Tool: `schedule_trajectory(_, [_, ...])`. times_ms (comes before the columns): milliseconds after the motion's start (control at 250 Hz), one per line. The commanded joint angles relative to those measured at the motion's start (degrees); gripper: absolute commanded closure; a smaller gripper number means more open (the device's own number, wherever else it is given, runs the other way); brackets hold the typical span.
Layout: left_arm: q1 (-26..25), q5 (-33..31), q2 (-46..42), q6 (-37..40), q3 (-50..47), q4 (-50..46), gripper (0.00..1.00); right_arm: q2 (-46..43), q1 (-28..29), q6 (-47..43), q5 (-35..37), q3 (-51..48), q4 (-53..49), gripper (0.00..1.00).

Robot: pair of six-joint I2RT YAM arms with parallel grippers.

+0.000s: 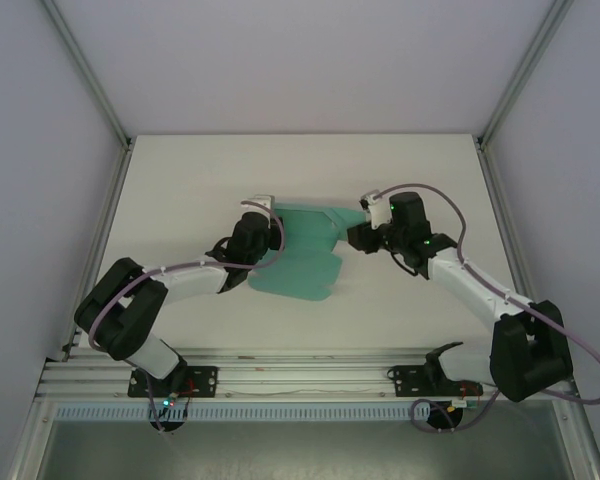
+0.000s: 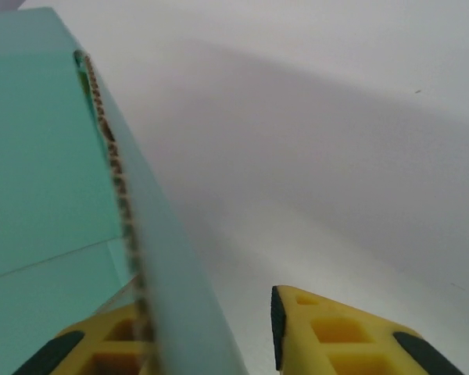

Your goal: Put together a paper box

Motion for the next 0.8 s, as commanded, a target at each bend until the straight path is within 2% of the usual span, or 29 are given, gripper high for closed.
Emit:
schedule_trajectory(0, [-0.11,1.82,-1.1,1.22,1.34,-1.65,1.0,0.39,-0.56,-1.15,-0.64,2.23,-1.7,0.82])
schedule_trajectory(84, [-0.11,2.27,-1.1,1.07,1.62,-2.05,1.0,1.28,-0.63,-1.07,0.58,3.15,-3.61,0.83])
schedule_trajectory(160, [-0.12,2.31,-1.01,1.01,1.99,-2.45,1.0,2.42,-0.57,-1.08,3.14,4.07,-5.54,0.89])
schedule_trajectory(560, [-0.17,2.69,-2.87,0.12,2.59,-4.64,1.0,7.84,-0.17,3.78,22.09,7.78,-9.28,0.9])
schedule_trajectory(696, [-0.55,3.29,-2.48,-1.93,3.5,-4.87,1.0,10.08,3.19,8.46,32.64,8.55,-6.12,0.9])
schedule_trajectory(795, [-0.64,3.4,-1.48,-3.76,4.64,-4.95,1.0,12.58,8.07,10.6,46.01,10.29,-6.49,0.91])
